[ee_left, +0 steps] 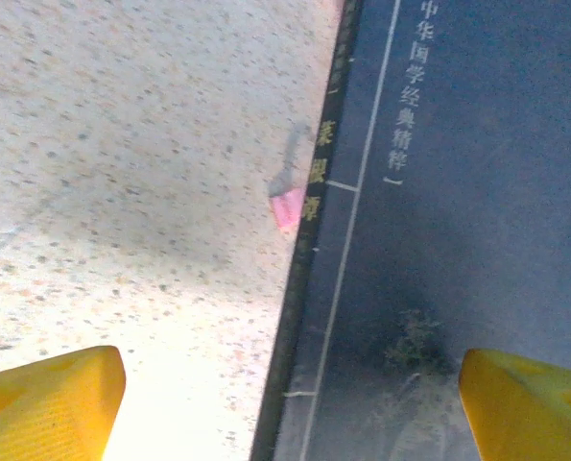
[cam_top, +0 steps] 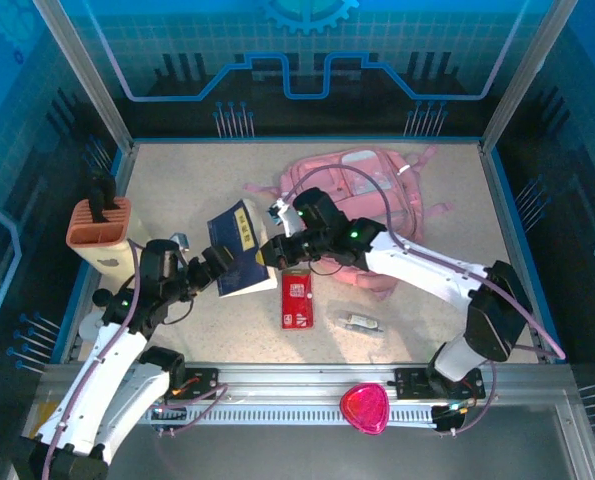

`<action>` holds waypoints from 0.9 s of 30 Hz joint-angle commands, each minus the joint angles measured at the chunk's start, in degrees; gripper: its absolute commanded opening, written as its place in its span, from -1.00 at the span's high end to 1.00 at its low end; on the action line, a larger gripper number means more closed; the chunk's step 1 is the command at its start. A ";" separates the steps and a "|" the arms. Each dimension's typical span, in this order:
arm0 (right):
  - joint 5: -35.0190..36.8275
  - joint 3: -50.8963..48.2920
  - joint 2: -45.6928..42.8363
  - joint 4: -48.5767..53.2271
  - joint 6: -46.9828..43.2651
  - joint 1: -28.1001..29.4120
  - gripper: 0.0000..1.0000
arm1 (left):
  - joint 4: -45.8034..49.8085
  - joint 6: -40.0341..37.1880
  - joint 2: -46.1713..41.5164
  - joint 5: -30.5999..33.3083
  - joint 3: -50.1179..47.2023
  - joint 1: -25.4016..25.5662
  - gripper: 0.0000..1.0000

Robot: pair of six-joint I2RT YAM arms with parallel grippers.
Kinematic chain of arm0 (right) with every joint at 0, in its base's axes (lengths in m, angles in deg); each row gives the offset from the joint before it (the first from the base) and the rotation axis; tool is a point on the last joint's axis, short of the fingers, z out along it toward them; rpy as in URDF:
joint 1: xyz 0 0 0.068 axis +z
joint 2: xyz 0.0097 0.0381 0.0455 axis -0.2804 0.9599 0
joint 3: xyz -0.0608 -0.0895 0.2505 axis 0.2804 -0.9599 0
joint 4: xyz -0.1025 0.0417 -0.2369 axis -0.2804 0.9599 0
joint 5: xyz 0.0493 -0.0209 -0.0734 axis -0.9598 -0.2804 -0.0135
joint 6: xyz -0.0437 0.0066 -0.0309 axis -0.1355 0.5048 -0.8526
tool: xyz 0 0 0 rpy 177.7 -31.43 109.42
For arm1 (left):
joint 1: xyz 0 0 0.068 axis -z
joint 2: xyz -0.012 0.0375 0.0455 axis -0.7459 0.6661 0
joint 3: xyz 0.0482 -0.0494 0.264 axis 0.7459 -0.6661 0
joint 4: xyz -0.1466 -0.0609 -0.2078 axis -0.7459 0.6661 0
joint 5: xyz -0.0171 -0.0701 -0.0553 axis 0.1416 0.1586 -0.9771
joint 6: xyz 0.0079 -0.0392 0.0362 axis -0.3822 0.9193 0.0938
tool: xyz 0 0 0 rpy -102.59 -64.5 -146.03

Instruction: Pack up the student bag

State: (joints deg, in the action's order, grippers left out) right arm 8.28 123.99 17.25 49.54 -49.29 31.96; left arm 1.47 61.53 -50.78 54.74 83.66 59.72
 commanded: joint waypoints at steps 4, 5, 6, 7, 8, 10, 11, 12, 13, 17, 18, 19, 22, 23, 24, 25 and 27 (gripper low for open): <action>-10.08 -3.95 -5.79 -7.56 1.99 -4.16 1.00 | -18.31 7.94 0.33 -13.78 -4.89 -0.59 -0.81; -11.09 -4.15 -5.93 -8.13 2.23 -4.59 1.00 | -21.03 9.12 0.55 -14.83 -5.66 -0.50 -0.79; -11.75 -4.39 -5.93 -8.59 2.60 -4.93 1.00 | -22.75 9.94 0.65 -15.66 -6.02 -0.42 -0.77; -12.44 -4.68 -5.69 -9.12 3.03 -5.42 1.00 | -24.42 10.68 0.65 -16.38 -6.27 -0.35 -0.73; -12.78 -5.00 -5.63 -9.66 3.50 -5.96 1.00 | -25.56 11.25 0.52 -16.89 -6.42 -0.24 -0.70; -13.11 -5.89 -5.40 -11.07 4.30 -6.81 1.00 | -26.92 11.98 0.09 -17.25 -6.46 0.10 -0.61; -13.45 -6.31 -5.28 -12.05 4.84 -7.18 1.00 | -27.54 12.42 -0.12 -17.24 -6.47 0.44 -0.54; -13.69 -6.62 -5.15 -12.77 5.20 -7.52 1.00 | -28.32 12.88 -0.14 -17.40 -6.56 0.77 -0.50; -13.86 -7.02 -4.81 -13.44 5.47 -7.86 1.00 | -29.46 13.49 -0.14 -17.68 -6.87 1.18 -0.44; -14.83 -7.80 -3.96 -14.36 5.85 -8.94 1.00 | -31.80 14.58 -0.13 -17.45 -6.95 2.36 -0.16; -14.87 -7.95 -3.88 -14.29 5.77 -9.20 1.00 | -31.86 14.43 -0.09 -17.25 -6.78 2.48 -0.09; -14.75 -8.02 -3.95 -13.98 5.51 -9.58 1.00 | -31.88 14.49 -0.05 -16.97 -6.63 2.66 0.00; -14.87 -8.50 -4.44 -13.84 5.09 -10.43 1.00 | -32.30 14.27 0.12 -16.41 -6.25 3.23 0.30; -15.08 -8.54 -4.51 -13.63 5.07 -10.47 0.99 | -32.39 14.23 0.29 -16.26 -6.12 3.36 0.39; -15.26 -8.57 -4.60 -13.50 4.92 -10.63 0.96 | -32.39 14.14 0.47 -16.21 -5.81 3.46 0.45; -15.61 -8.54 -4.64 -13.41 4.89 -10.76 0.92 | -32.48 14.04 0.67 -16.22 -5.52 3.61 0.50; -16.22 -8.89 -5.23 -13.16 4.95 -11.30 0.83 | -33.45 14.13 0.85 -15.92 -5.36 4.06 0.63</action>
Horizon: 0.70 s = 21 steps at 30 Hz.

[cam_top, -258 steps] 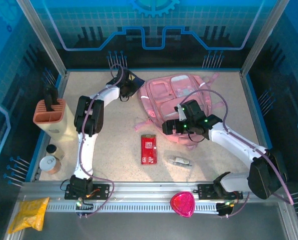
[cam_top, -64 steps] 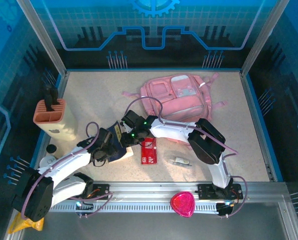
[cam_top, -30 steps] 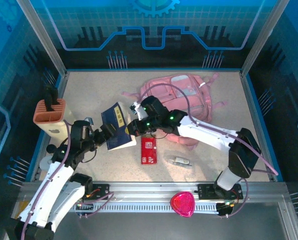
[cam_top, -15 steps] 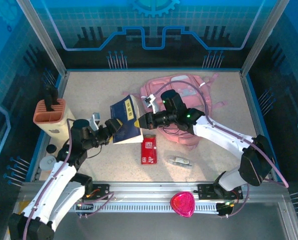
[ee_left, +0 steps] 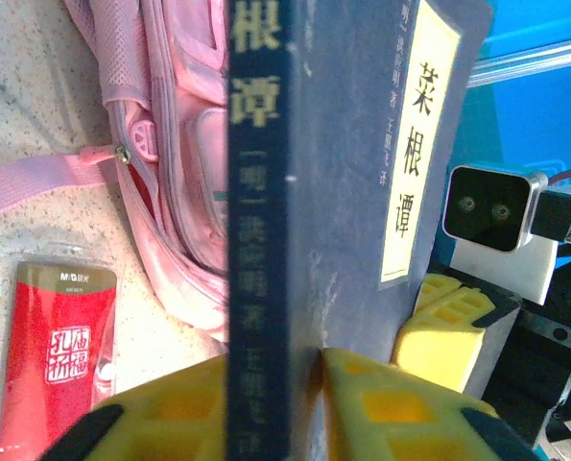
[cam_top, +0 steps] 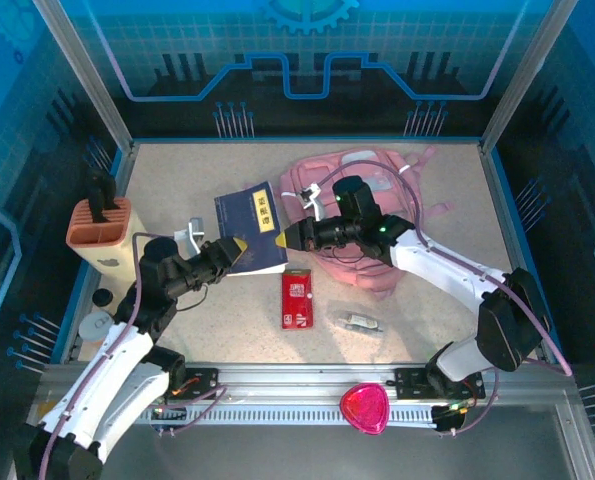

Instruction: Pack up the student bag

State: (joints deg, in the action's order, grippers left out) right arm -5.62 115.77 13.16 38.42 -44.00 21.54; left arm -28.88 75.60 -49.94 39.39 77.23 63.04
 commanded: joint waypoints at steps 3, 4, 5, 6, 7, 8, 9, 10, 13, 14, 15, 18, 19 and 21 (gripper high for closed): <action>-2.34 -2.26 -2.91 -2.76 0.11 -1.43 0.58 | -4.88 0.29 0.39 0.00 1.66 2.20 0.79; -2.49 -2.51 -3.38 -2.39 0.06 -1.67 0.45 | -5.37 0.28 0.65 0.27 2.01 2.77 0.82; -2.82 -2.73 -3.83 -1.84 0.06 -2.04 0.29 | -6.08 0.28 0.86 0.50 2.39 3.36 0.84; -3.06 -3.10 -4.35 -1.39 0.20 -2.39 0.18 | -6.60 0.21 1.03 0.75 2.78 3.99 0.86; -3.15 -3.58 -4.96 -0.65 0.62 -3.06 0.06 | -7.15 0.21 1.27 0.99 3.22 4.68 0.88; -2.99 -4.44 -5.70 -0.17 1.30 -3.72 -0.07 | -7.82 0.14 1.53 1.25 3.71 5.36 0.89; -2.89 -5.16 -6.35 0.00 1.91 -4.34 -0.18 | -8.26 0.06 1.79 1.47 4.14 5.95 0.90; -2.82 -5.96 -7.01 0.21 2.43 -4.93 -0.32 | -8.69 -0.12 2.11 1.73 4.67 6.70 0.92; -2.52 -6.39 -7.91 3.91 2.08 -6.36 -0.63 | -10.83 -0.23 3.11 2.88 5.58 8.89 0.93; -3.22 -6.50 -7.91 3.97 2.43 -6.52 -0.71 | -12.01 -0.12 3.48 3.55 5.68 9.69 0.94; -3.91 -6.76 -7.83 3.70 3.00 -6.65 -0.76 | -12.89 -0.08 3.87 3.81 5.84 10.24 0.94; -6.66 -7.55 -7.90 -0.02 5.59 -6.36 -0.85 | -14.96 -0.14 5.51 5.09 6.54 11.99 0.96; -7.75 -8.01 -8.06 -2.49 7.24 -6.12 -0.86 | -15.59 -0.34 6.28 5.58 6.68 12.66 0.96; -9.66 -9.02 -8.34 -7.52 10.87 -5.77 -0.86 | -16.37 -0.56 7.72 5.66 7.14 13.43 0.97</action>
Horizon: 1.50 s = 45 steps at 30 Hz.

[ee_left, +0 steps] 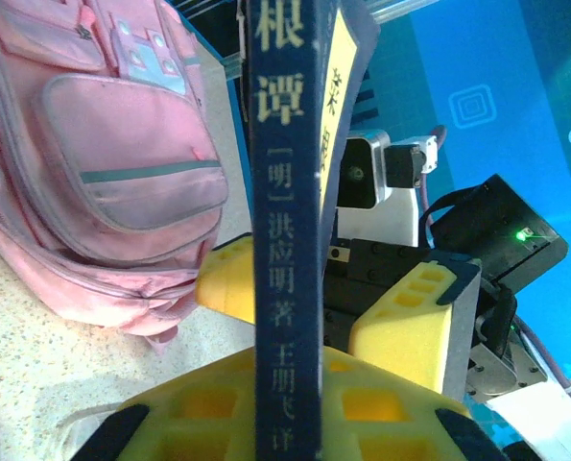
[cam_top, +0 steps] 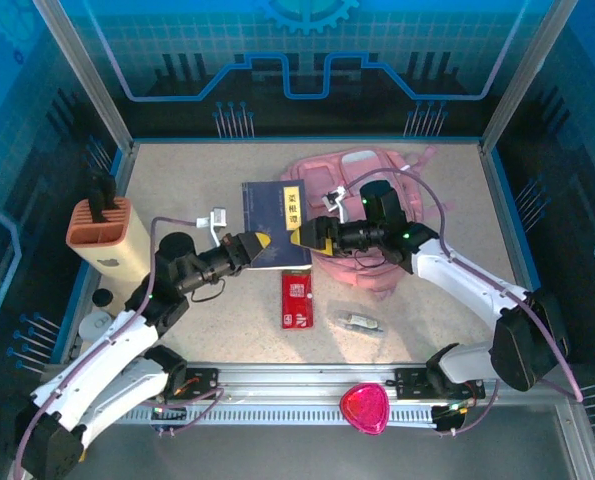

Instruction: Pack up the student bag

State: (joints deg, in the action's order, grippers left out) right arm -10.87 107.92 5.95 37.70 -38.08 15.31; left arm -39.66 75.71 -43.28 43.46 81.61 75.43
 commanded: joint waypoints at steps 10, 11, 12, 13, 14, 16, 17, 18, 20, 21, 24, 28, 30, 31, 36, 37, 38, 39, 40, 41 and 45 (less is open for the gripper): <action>-5.64 -3.19 -3.28 -12.79 9.87 0.32 -0.29 | 2.10 -4.14 1.93 6.09 2.51 1.34 1.00; -5.25 -3.00 -2.97 -11.55 9.23 0.39 -0.22 | 2.18 -4.14 1.88 6.36 2.30 1.43 1.00; -4.74 -2.73 -2.56 -10.06 8.14 0.34 -0.15 | 2.11 -3.98 2.04 6.75 2.06 1.64 1.00; -4.32 -2.57 -2.20 -8.85 7.28 0.31 -0.08 | 1.81 -4.00 2.22 6.95 1.88 2.00 1.00; -4.22 -2.66 -1.79 -8.42 7.05 0.16 0.01 | 1.72 -4.18 2.42 7.05 1.83 2.22 1.00; -4.63 -3.37 -1.42 -10.02 7.72 -0.41 0.20 | 2.01 -4.49 2.77 7.17 1.74 2.49 1.00; -4.62 -3.72 -1.53 -10.68 7.77 -0.63 0.27 | 2.21 -4.62 2.82 7.21 1.66 2.46 1.00; -4.43 -3.96 -1.73 -10.91 7.25 -0.87 0.34 | 2.64 -4.82 2.81 7.43 1.65 2.44 1.00; -3.89 -4.26 -2.19 -10.17 6.14 -1.39 0.52 | 2.54 -4.80 3.00 7.73 1.65 2.65 1.00; -3.93 -4.37 -2.36 -9.91 5.91 -1.77 0.63 | 2.21 -4.76 3.30 7.59 1.60 2.81 1.00; -4.18 -4.26 -2.92 -8.06 4.60 -3.10 0.85 | 0.83 -4.15 4.50 7.49 1.36 3.77 0.91; -2.55 -4.08 -5.68 -3.29 1.37 -4.66 0.94 | 0.48 -5.05 5.72 7.03 1.71 4.43 0.35; -1.20 -3.30 -7.35 1.04 -1.28 -5.36 0.96 | 2.68 -7.10 5.47 7.21 2.53 4.52 0.10; -0.52 -2.86 -8.35 3.61 -2.71 -5.85 0.96 | 4.73 -9.16 5.28 8.10 3.19 4.53 0.04; 3.48 -1.65 -13.24 15.59 -8.80 -9.46 0.95 | 13.70 -20.13 7.32 14.76 6.72 4.52 -0.16; 4.13 -1.48 -14.29 18.07 -9.77 -10.46 0.94 | 13.97 -22.49 8.51 15.07 7.42 4.60 -0.18; 5.18 -1.16 -15.21 20.40 -10.62 -11.33 0.94 | 13.73 -24.50 9.63 15.25 7.97 4.76 -0.20; 6.42 -0.79 -16.35 23.27 -11.86 -12.31 0.93 | 13.55 -26.91 11.35 15.22 8.70 4.91 -0.20; 7.60 -0.44 -17.56 25.62 -12.84 -13.39 0.92 | 13.24 -29.36 13.19 14.65 9.73 5.12 -0.20; 8.24 -0.34 -18.54 27.53 -13.56 -14.31 0.92 | 13.02 -31.62 14.99 13.89 10.72 5.51 -0.20; 11.70 0.91 -22.50 34.94 -16.71 -19.41 0.86 | 13.13 -41.47 23.77 12.32 16.16 7.52 -0.17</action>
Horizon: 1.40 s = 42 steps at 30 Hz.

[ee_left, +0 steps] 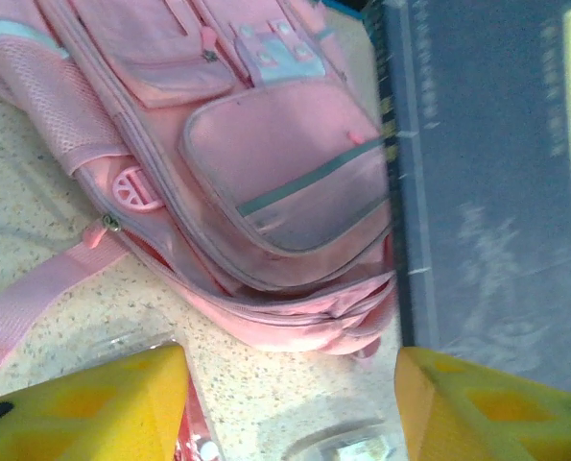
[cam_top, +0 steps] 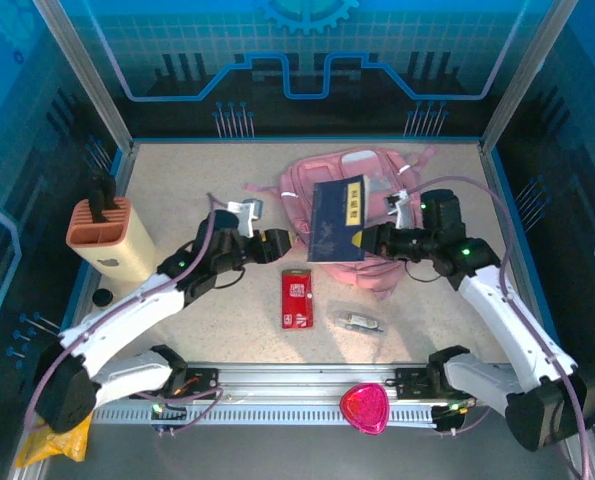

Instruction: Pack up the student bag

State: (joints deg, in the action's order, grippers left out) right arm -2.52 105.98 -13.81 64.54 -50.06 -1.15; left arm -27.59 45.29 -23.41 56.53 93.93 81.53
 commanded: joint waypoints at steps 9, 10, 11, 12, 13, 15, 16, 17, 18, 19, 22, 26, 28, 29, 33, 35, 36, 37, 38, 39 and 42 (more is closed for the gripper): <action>9.23 4.62 -7.92 16.91 -6.69 -17.34 0.83 | -3.15 -29.06 21.94 -2.46 16.25 7.52 -0.18; 9.76 4.70 -7.80 17.12 -6.90 -18.22 0.83 | -2.45 -30.84 24.45 -1.78 18.37 8.43 -0.18; 10.36 4.79 -7.75 17.28 -6.84 -18.82 0.83 | -1.93 -32.16 26.63 -1.06 20.08 9.09 -0.18; 10.96 4.86 -7.53 17.31 -6.67 -19.44 0.83 | -1.19 -33.58 29.05 -0.80 22.26 9.73 -0.17; 11.31 4.65 -7.44 17.07 -6.55 -19.92 0.83 | 0.28 -34.87 31.65 -0.74 24.71 10.43 -0.17; 12.88 4.61 -7.23 16.99 -6.13 -20.71 0.83 | 1.85 -37.28 36.05 0.53 28.57 11.66 -0.17; 13.33 4.33 -7.20 16.75 -5.78 -21.11 0.82 | 2.72 -38.54 38.18 1.36 30.66 12.11 -0.17; 13.45 4.11 -7.20 16.53 -5.24 -21.50 0.82 | 3.57 -39.57 39.92 1.88 32.35 12.62 -0.16; 12.92 3.84 -7.10 16.21 -4.69 -21.98 0.82 | 4.36 -40.57 41.78 2.48 34.40 13.14 -0.17; 12.65 3.53 -6.93 15.96 -4.29 -22.23 0.82 | 4.74 -41.53 43.47 2.76 35.95 13.54 -0.18; 13.43 3.28 -6.87 16.02 -4.07 -22.76 0.82 | 6.51 -43.25 47.88 3.10 40.18 14.32 -0.21; 14.68 2.94 -6.70 16.26 -4.19 -23.11 0.80 | 7.97 -44.20 52.44 6.48 44.31 14.78 -0.22; 13.91 2.44 -6.35 15.60 -4.02 -23.22 0.80 | 8.97 -44.09 54.26 8.10 46.26 14.84 -0.17; 13.81 2.47 -6.13 15.53 -3.92 -23.29 0.80 | 8.89 -43.43 54.76 9.58 46.83 14.86 -0.13; 13.68 2.54 -5.65 15.02 -4.01 -23.25 0.80 | 6.76 -41.94 55.72 15.77 46.97 14.73 0.10; 13.32 2.49 -5.55 14.94 -3.93 -23.21 0.81 | 6.66 -41.61 56.19 17.43 47.31 14.61 0.22; 13.07 2.41 -5.55 14.91 -3.76 -23.19 0.81 | 6.88 -41.37 56.61 18.74 47.74 14.56 0.31; 12.68 2.26 -5.55 14.73 -3.51 -23.21 0.81 | 7.91 -40.77 57.06 20.21 48.66 14.46 0.41; 12.45 2.20 -5.56 14.67 -3.33 -23.19 0.81 | 9.21 -40.32 57.31 21.15 49.70 14.45 0.50; 12.70 2.15 -5.63 14.81 -3.24 -23.18 0.81 | 10.21 -39.88 57.48 22.10 50.49 14.43 0.59; 12.46 2.43 -5.72 14.91 -2.96 -23.19 0.84 | 10.82 -38.78 57.04 25.44 51.26 14.21 0.81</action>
State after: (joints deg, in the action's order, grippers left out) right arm 11.40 108.43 -19.07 80.91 -53.84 -23.49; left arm -18.41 5.01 33.02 74.63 142.72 96.83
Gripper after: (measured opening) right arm 0.090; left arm 0.113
